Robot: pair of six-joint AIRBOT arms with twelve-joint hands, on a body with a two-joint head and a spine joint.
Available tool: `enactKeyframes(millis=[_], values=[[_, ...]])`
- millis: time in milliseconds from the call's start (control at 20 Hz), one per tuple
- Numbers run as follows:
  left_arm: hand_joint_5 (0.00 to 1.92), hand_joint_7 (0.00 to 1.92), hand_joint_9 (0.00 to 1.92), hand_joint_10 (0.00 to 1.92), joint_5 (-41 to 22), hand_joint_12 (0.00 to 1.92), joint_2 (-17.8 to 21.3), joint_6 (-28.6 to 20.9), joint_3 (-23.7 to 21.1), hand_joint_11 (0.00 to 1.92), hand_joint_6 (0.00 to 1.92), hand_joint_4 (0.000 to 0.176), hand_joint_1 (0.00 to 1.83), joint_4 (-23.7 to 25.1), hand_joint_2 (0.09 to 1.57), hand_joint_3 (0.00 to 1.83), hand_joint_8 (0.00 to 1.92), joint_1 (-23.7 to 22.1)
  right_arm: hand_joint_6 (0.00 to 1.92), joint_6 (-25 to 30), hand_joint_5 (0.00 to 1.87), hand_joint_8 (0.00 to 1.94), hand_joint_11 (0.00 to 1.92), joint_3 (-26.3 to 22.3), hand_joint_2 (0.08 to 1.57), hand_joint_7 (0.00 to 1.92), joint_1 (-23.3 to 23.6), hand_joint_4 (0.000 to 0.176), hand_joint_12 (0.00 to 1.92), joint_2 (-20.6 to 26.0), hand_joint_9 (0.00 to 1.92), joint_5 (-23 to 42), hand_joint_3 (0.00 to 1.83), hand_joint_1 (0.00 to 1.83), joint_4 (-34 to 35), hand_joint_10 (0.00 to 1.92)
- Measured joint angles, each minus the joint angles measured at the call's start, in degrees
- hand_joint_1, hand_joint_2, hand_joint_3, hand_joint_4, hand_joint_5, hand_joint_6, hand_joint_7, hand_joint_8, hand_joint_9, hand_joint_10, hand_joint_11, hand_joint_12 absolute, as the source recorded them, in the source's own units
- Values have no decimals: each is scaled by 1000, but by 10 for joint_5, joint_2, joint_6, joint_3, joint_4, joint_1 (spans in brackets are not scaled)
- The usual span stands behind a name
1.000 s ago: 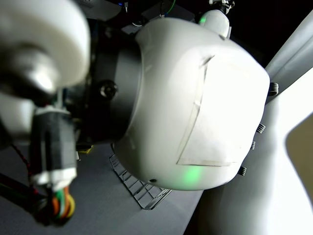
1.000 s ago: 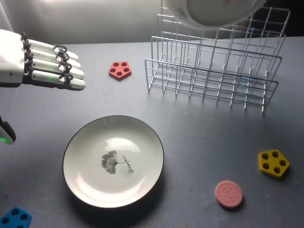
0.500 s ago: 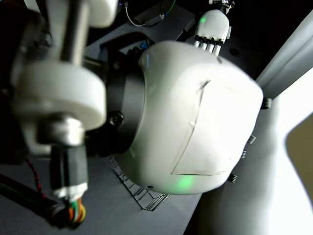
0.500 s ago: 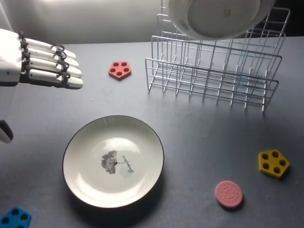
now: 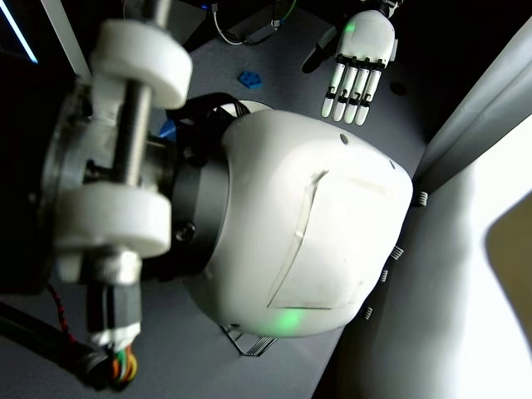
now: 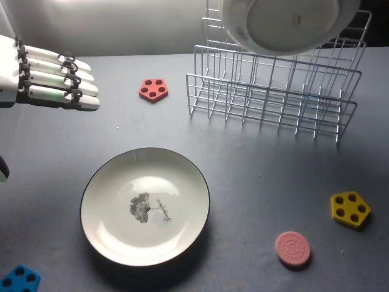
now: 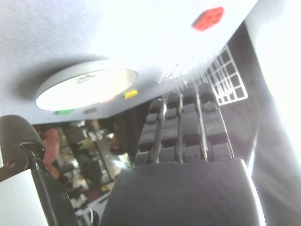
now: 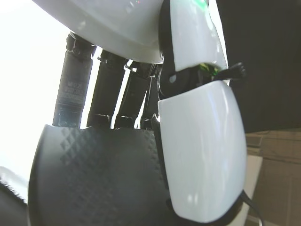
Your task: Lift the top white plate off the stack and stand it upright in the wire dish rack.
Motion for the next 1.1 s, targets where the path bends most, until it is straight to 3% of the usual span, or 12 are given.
enactKeyframes(millis=[150,650,1100], values=[[11,37,44,0,0,47,-1,0,0,82,3,0,391,-1,806,1,3,0,794,-1,1013,128,1030,8,1008,1321,0,0,1294,-3,1363,0,0,1505,-1,314],[6,38,52,10,-1,55,-6,0,1,76,2,0,372,-4,803,0,9,0,780,-1,1025,102,1032,14,1008,1333,-14,0,1294,-5,1333,-3,0,1505,15,381],[24,51,60,10,-1,63,-9,0,1,73,7,0,365,-7,794,0,7,0,761,-1,1042,140,1039,14,1004,1314,-26,0,1277,-1,1372,-2,0,1506,16,300]])
